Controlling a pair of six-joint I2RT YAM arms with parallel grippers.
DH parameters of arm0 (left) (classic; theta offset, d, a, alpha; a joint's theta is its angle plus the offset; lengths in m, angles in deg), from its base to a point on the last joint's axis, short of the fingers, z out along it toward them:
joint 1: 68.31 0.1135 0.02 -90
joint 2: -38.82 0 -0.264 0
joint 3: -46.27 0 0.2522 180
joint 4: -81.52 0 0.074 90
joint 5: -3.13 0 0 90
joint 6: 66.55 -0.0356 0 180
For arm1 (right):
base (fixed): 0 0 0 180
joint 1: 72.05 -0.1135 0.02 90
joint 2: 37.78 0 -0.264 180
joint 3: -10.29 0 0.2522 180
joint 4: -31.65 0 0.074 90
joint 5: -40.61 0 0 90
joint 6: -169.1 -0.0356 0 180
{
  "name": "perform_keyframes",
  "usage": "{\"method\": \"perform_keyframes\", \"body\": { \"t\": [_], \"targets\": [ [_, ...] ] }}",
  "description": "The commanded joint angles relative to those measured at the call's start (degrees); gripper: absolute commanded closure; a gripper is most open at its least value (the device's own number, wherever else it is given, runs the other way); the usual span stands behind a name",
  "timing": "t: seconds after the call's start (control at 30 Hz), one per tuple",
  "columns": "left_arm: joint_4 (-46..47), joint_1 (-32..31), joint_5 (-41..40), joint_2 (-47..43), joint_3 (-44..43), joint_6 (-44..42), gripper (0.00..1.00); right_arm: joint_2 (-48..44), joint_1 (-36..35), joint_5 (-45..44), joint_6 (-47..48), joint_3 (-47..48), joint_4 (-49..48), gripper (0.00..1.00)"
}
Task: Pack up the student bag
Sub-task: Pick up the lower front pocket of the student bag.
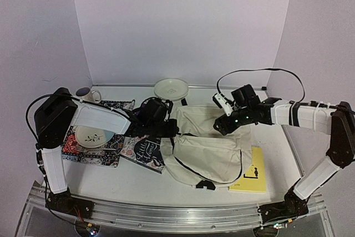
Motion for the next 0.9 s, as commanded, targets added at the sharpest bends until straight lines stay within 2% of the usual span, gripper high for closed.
{"method": "perform_keyframes", "body": {
  "t": [0.0, 0.57, 0.87],
  "targets": [
    [2.43, 0.39, 0.41, -1.69, 0.10, 0.32, 1.00, 4.10, -3.46, -3.40, 5.40, 3.38, 1.69, 0.24],
    [3.88, 0.40, 2.67, -2.22, 1.20, 2.03, 1.00, 14.03, -10.91, -12.97, 9.71, 3.96, 1.55, 0.16],
    [3.87, 0.40, 2.65, -2.45, 2.00, 2.43, 1.00, 11.91, -12.06, -8.31, 10.60, 4.02, 0.09, 0.12]
  ]
}}
